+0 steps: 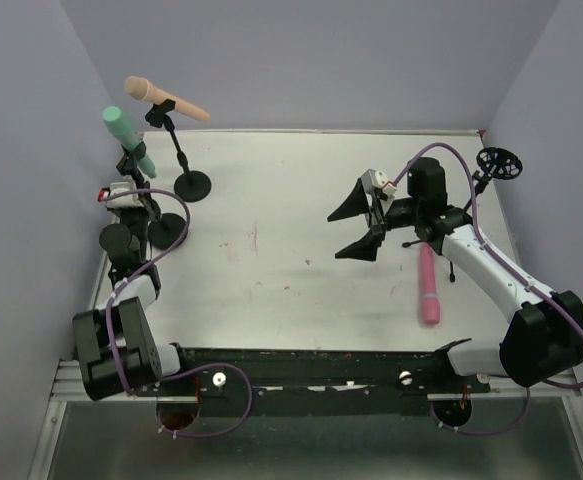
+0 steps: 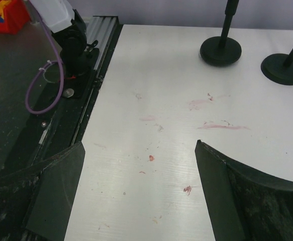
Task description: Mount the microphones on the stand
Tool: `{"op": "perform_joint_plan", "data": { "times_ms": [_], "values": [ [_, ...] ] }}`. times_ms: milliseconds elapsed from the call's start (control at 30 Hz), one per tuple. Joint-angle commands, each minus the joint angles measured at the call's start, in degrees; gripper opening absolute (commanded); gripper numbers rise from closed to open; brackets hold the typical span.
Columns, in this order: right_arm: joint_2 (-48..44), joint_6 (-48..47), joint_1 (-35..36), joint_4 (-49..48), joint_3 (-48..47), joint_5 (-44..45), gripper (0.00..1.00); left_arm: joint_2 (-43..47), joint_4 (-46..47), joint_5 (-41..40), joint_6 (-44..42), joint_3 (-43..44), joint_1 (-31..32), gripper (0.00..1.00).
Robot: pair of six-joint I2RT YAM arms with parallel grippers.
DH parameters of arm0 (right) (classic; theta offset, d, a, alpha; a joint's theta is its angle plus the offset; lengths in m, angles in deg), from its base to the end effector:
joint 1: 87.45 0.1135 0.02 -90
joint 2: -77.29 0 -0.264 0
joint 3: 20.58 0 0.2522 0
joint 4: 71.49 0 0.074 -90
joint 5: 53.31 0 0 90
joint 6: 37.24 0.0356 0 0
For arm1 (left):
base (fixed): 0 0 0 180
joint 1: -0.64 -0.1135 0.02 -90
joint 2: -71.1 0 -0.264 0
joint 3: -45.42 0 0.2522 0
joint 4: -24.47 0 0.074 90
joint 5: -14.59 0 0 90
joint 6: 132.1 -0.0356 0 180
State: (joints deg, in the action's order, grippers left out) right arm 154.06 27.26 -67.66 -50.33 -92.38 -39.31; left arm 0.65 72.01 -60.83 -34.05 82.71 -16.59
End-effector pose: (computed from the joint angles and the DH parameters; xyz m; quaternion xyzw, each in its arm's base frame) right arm 0.2565 0.1290 0.3123 -0.5580 0.4918 0.5011 0.4423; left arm 0.2394 0.0649 0.2513 -0.0352 0.6153 -0.0148 0.7874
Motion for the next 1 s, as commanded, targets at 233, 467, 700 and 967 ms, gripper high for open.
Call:
{"op": "perform_joint_plan", "data": {
  "times_ms": [233, 467, 700, 967],
  "values": [
    [1.54, -0.78, -0.54, 1.57, 0.21, -1.69, 0.98, -12.42, 16.13, 7.21, 6.27, 7.06, -3.24, 0.05],
    [2.33, -1.75, -0.54, 2.71, 0.03, -1.42, 0.98, -10.94, 14.38, 8.43, 5.22, 5.74, -3.33, 0.38],
    [1.8, -2.71, -0.72, 3.76, -0.23, -1.34, 0.98, -4.79, 11.4, 7.13, 5.74, 2.23, -3.33, 0.71],
    [2.59, -8.51, -0.98, 9.91, -1.81, 0.59, 0.98, 12.94, -5.28, 3.26, 8.03, -4.01, -3.25, 0.92]
  ]
}}
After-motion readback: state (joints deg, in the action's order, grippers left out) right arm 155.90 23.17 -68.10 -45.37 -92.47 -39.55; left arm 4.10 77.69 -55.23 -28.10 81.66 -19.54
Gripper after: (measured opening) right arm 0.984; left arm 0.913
